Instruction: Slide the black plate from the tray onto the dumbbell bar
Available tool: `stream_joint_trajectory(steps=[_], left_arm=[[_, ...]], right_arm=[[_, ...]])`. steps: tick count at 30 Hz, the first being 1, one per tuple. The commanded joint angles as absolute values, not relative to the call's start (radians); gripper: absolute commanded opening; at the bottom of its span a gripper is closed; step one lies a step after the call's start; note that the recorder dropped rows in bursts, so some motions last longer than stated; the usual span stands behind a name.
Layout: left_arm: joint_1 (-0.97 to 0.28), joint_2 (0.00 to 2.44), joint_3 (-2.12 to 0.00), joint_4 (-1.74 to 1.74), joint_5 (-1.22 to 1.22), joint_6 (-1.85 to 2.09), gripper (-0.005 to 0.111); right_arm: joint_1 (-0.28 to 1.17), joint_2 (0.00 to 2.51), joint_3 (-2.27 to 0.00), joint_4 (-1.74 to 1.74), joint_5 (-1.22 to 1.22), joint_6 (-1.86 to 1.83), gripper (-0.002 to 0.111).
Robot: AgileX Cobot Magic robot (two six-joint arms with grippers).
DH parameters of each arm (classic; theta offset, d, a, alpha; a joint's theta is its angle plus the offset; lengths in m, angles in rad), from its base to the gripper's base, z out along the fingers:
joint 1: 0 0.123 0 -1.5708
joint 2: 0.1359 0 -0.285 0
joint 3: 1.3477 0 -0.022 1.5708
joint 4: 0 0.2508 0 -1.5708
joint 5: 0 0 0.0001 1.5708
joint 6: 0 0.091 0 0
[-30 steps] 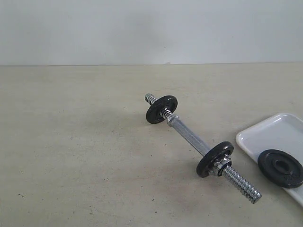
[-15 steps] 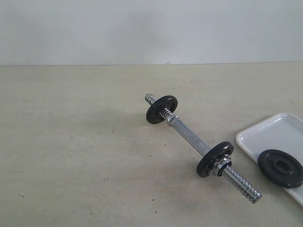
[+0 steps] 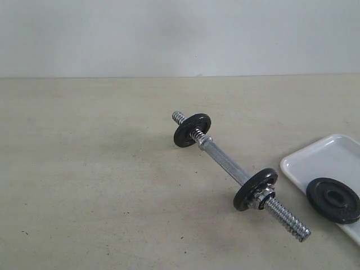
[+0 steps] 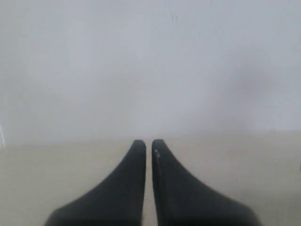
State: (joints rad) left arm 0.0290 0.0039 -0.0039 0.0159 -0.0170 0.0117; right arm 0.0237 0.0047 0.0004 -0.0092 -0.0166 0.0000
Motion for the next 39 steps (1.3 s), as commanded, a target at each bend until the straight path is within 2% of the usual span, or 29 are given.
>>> stream_joint_trajectory(steps=[1,9,12,16,20,23,27,34,37,39], left_arm=[[0.026,0.0,0.0,0.015,-0.394,0.017,0.004],[0.026,0.0,0.0,0.025,-0.972,0.017,0.004],[0.026,0.0,0.0,0.043,-1.115,0.0,0.004],[0.026,0.0,0.0,0.045,-1.161,-0.119,0.004],[0.026,0.0,-0.061,0.139,-0.887,-0.284,0.004],[0.026,0.0,-0.192,0.44,-0.53,-0.394,0.004],[0.026,0.049,-0.335,0.79,-0.32,-0.705,0.004],[0.026,0.266,-0.472,1.523,-0.383,-1.412,0.004],[0.026,0.358,-0.473,1.744,-0.517,-1.643,0.004],[0.026,0.408,-0.462,1.744,-0.601,-1.7,0.004]], right_arm=[[0.02,0.0,0.0,-0.008,-0.31,0.0,0.0],[0.02,0.0,0.0,-0.008,-0.686,0.084,0.0],[0.02,0.0,0.0,0.0,-0.831,0.079,0.0],[0.02,0.0,0.0,0.069,-0.977,0.079,0.0],[0.02,0.0,-0.012,0.096,-0.936,0.076,0.0],[0.02,0.0,-0.08,0.051,-0.802,-0.019,0.0],[0.02,0.0,-0.228,0.028,-0.445,-0.13,0.0],[0.02,0.147,-0.512,0.028,0.41,-0.241,0.0],[0.02,0.261,-0.565,0.028,0.622,-0.25,0.0],[0.02,0.324,-0.581,0.041,0.701,-0.25,0.0]])
